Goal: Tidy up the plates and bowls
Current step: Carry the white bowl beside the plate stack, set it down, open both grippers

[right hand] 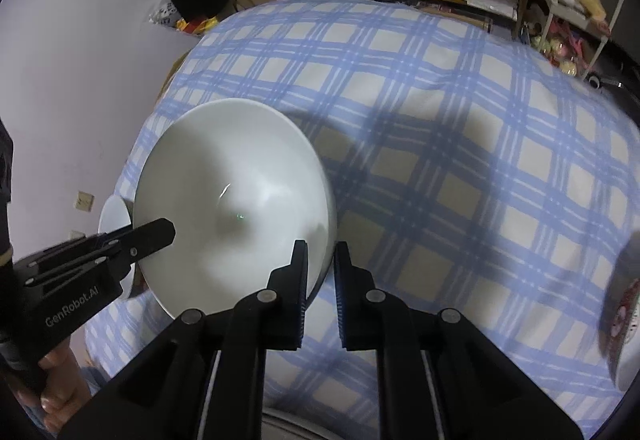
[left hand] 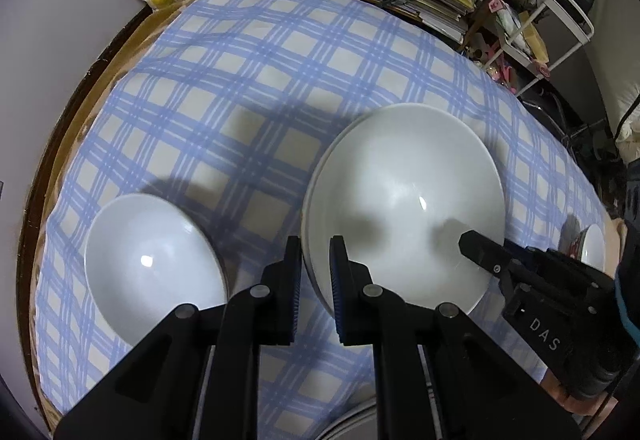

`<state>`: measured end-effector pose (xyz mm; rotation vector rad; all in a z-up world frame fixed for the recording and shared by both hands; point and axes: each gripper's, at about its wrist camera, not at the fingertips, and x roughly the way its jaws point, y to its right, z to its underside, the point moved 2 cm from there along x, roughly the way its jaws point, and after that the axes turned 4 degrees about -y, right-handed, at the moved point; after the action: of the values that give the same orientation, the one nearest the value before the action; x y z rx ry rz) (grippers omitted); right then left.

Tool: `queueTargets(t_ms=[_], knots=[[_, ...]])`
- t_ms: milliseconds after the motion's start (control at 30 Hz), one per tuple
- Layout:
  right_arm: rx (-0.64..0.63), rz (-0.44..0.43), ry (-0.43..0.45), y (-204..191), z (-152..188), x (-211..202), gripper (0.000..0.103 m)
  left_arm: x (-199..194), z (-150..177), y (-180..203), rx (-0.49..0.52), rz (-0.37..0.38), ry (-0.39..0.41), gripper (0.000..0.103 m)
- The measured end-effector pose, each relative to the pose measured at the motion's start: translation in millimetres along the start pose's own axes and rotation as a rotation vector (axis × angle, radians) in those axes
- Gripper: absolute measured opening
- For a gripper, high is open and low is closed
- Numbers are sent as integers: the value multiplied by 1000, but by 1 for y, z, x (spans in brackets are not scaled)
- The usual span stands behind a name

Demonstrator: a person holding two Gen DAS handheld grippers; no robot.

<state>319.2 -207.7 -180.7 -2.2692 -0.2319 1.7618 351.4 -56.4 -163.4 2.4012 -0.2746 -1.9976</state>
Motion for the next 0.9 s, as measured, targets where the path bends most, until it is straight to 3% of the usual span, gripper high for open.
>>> queueTargets(t_ms=[533, 900], knots=[[5, -19, -16, -7, 38, -16, 15, -19, 40, -1, 6, -7, 3, 13], [32, 16, 35, 16, 65, -58, 15, -35, 65, 37, 33, 39, 23, 13]])
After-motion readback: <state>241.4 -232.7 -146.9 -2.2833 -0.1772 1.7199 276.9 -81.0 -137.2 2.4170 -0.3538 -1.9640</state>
